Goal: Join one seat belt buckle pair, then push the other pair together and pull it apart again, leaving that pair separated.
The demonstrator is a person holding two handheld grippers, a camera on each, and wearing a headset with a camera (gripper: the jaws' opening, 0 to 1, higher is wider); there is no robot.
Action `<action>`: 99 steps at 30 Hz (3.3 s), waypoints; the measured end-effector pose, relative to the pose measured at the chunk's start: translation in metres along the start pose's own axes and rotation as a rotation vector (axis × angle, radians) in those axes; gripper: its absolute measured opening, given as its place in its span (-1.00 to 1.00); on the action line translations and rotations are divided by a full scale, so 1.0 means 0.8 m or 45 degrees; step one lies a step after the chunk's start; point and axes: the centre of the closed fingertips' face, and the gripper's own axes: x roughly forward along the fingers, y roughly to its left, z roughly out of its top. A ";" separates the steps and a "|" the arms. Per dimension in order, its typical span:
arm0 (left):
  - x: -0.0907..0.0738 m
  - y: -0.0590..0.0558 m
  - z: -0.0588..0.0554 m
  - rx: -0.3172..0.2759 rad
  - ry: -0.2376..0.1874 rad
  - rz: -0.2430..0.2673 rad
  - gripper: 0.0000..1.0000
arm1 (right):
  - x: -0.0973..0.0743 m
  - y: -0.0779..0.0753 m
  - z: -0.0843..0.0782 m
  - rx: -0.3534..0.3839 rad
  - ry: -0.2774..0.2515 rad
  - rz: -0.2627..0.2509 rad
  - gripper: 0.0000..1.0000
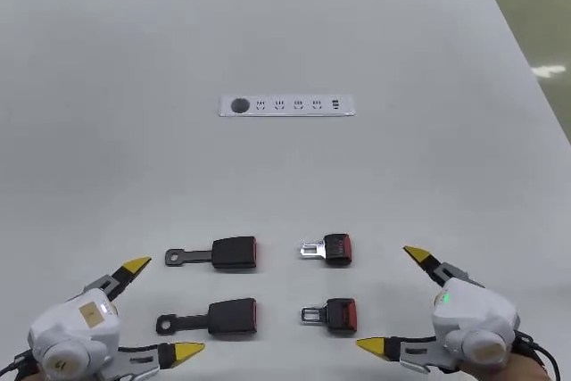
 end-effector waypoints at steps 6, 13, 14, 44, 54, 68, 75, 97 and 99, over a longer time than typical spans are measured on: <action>0.005 -0.005 0.003 0.044 0.029 -0.053 0.73 | 0.001 0.006 -0.001 -0.068 0.040 0.073 0.91; 0.014 -0.014 0.002 0.102 0.078 -0.125 0.64 | 0.006 0.011 -0.003 -0.155 0.073 0.138 0.73; 0.015 -0.015 0.001 0.110 0.085 -0.134 0.62 | 0.007 0.011 -0.003 -0.165 0.077 0.145 0.71; 0.064 -0.064 -0.027 0.331 0.360 -0.456 -0.11 | 0.047 0.058 -0.033 -0.425 0.235 0.421 -0.05; 0.072 -0.069 -0.045 0.381 0.440 -0.514 -0.25 | 0.058 0.063 -0.046 -0.455 0.289 0.455 -0.23; 0.076 -0.063 -0.053 0.452 0.467 -0.514 -0.37 | 0.060 0.062 -0.050 -0.462 0.308 0.451 -0.38; 0.076 -0.063 -0.053 0.479 0.473 -0.527 -0.37 | 0.062 0.061 -0.051 -0.445 0.307 0.447 -0.38; 0.078 -0.061 -0.060 0.487 0.498 -0.536 -0.38 | 0.068 0.063 -0.048 -0.435 0.306 0.452 -0.40; 0.078 -0.061 -0.059 0.489 0.501 -0.534 -0.38 | 0.068 0.064 -0.048 -0.429 0.307 0.455 -0.41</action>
